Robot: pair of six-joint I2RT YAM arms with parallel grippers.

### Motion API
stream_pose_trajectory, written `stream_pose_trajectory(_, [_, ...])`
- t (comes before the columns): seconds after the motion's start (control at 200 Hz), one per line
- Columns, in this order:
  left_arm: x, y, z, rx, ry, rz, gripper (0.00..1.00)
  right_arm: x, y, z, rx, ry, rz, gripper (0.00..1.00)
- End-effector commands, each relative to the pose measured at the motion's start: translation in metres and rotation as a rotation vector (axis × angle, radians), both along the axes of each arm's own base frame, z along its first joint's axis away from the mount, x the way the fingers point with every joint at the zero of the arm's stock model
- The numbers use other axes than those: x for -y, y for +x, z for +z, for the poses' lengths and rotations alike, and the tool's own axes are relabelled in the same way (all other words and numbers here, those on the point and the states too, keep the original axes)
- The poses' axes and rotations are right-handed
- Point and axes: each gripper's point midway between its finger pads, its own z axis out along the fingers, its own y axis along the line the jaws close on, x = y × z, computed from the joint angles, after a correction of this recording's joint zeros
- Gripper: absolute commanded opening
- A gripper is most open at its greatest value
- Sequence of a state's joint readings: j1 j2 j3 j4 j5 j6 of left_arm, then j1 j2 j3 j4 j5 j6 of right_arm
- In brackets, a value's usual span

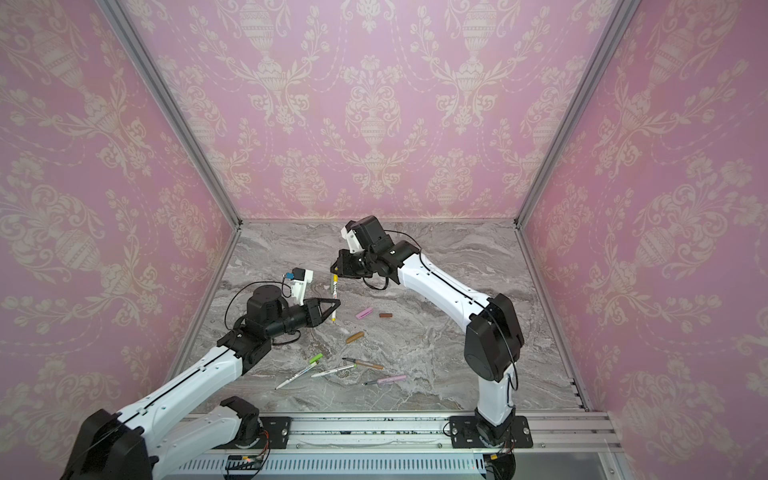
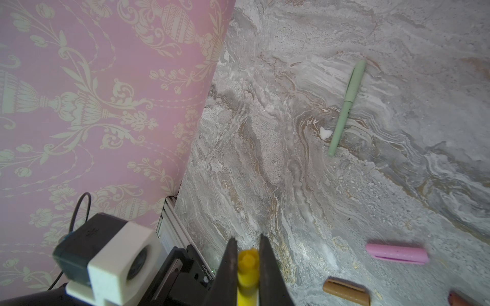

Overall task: Insert the pens into the pen caps
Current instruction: 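Close right gripper on the yellow cap and press it down, then open right gripper and withdraw while left gripper lifts the capped pen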

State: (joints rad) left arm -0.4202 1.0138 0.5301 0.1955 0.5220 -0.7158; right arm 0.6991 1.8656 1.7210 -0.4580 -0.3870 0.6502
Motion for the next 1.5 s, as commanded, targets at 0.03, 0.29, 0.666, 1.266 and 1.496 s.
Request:
stream_pose_trajectory(0.03, [-0.01, 0.022, 0.035, 0.141, 0.002, 0.102, 0.0, -0.009, -0.018, -0.009, -0.03, -0.037, 0.067, 0.0])
stream_pose_trajectory(0.29, [-0.009, 0.042, 0.079, 0.3, -0.008, 0.129, 0.0, -0.017, -0.053, -0.04, -0.109, -0.085, 0.125, 0.0])
stream_pose_trajectory(0.666, [-0.025, 0.072, 0.154, 0.537, -0.015, 0.217, 0.0, -0.021, -0.098, -0.08, -0.212, -0.083, 0.142, 0.0])
stream_pose_trajectory(1.266, [-0.034, 0.055, 0.049, 0.231, 0.034, 0.22, 0.0, 0.001, -0.006, 0.038, 0.012, 0.121, -0.021, 0.04])
stream_pose_trajectory(1.496, [-0.033, 0.044, -0.021, -0.001, 0.124, 0.193, 0.02, 0.041, 0.028, 0.114, 0.164, 0.245, -0.148, 0.45])
